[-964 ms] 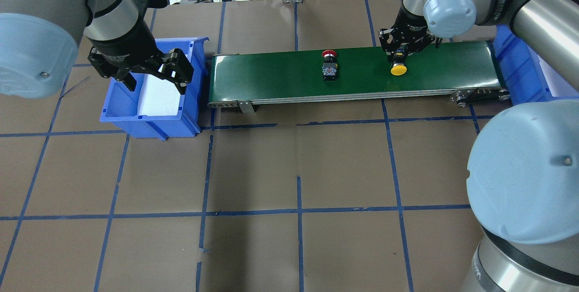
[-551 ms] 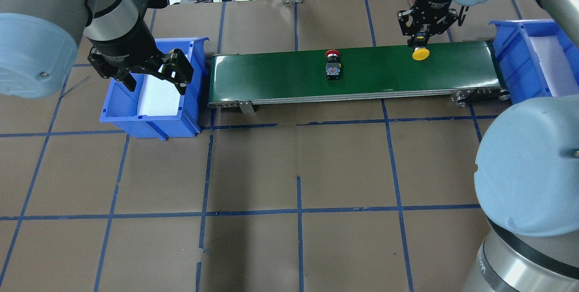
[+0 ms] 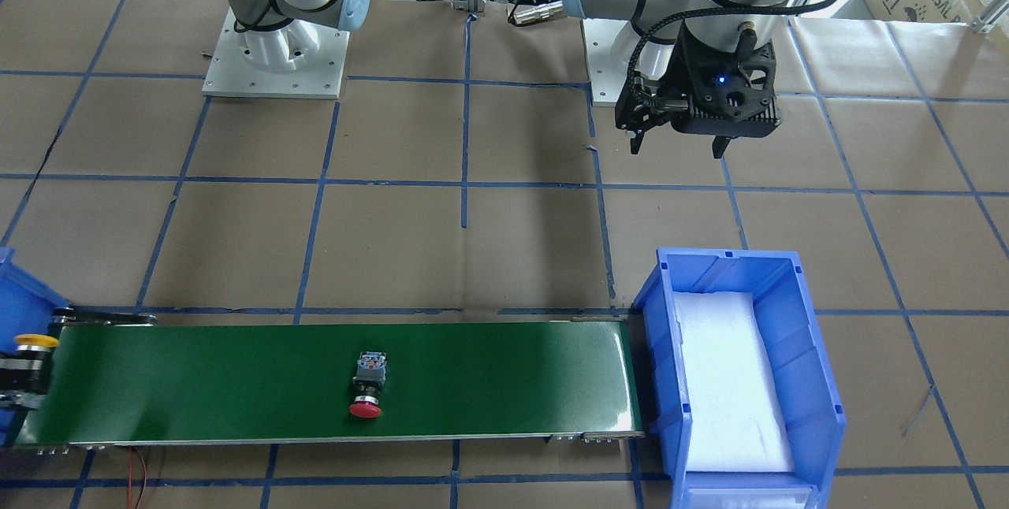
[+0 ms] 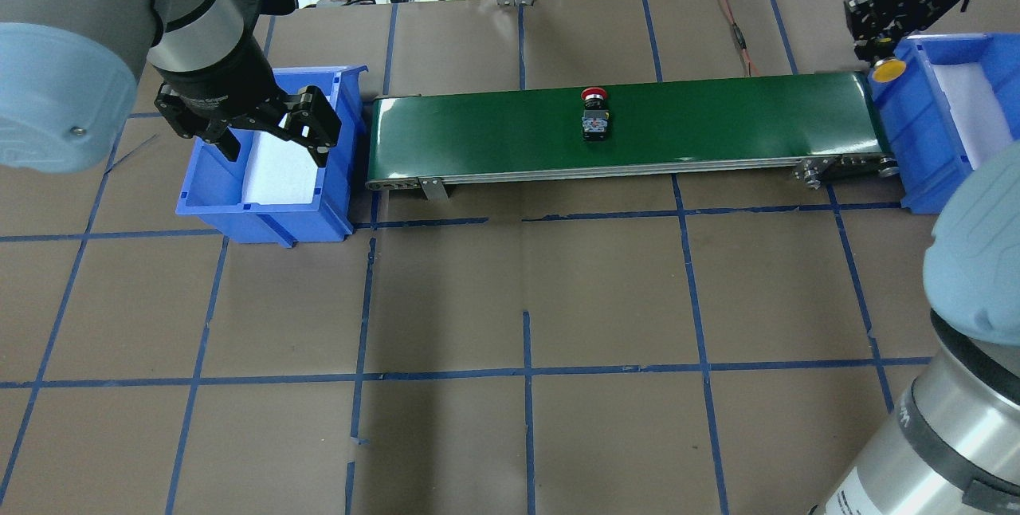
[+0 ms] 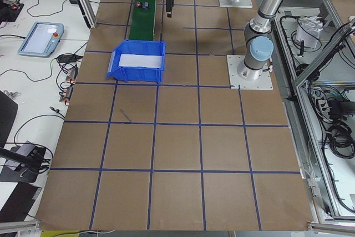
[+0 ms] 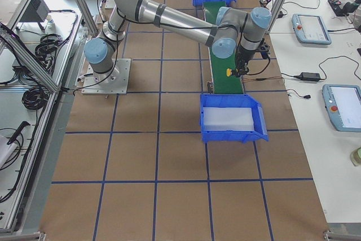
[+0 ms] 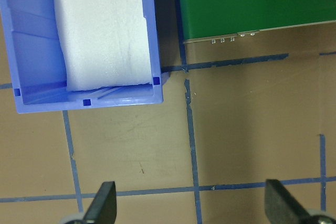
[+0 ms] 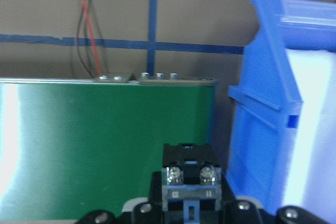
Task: Transport two buttons from left to right
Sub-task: 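Carry the yellow button into the far bin and open the right gripper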
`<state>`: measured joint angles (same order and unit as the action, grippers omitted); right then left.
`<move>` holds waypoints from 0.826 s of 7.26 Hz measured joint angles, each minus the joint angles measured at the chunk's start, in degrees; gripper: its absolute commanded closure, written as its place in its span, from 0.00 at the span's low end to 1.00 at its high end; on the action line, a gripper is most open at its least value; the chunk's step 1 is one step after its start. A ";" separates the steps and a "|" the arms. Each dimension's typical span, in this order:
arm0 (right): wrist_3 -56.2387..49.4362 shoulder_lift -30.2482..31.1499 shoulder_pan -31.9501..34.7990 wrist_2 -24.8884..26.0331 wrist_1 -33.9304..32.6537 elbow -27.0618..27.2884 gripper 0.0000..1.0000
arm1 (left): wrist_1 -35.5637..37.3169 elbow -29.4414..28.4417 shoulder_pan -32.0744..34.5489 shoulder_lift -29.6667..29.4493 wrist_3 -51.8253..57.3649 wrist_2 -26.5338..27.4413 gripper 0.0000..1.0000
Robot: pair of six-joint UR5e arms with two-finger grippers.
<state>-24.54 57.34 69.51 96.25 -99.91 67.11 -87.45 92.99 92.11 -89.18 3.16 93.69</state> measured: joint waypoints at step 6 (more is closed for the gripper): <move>-11.24 -4.41 -10.52 2.60 -0.93 -0.95 0.76 | -0.08 0.00 0.00 0.06 0.00 0.00 0.00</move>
<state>-35.78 52.92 58.99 98.85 -100.83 66.16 -87.53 92.99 92.11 -89.12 3.16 93.69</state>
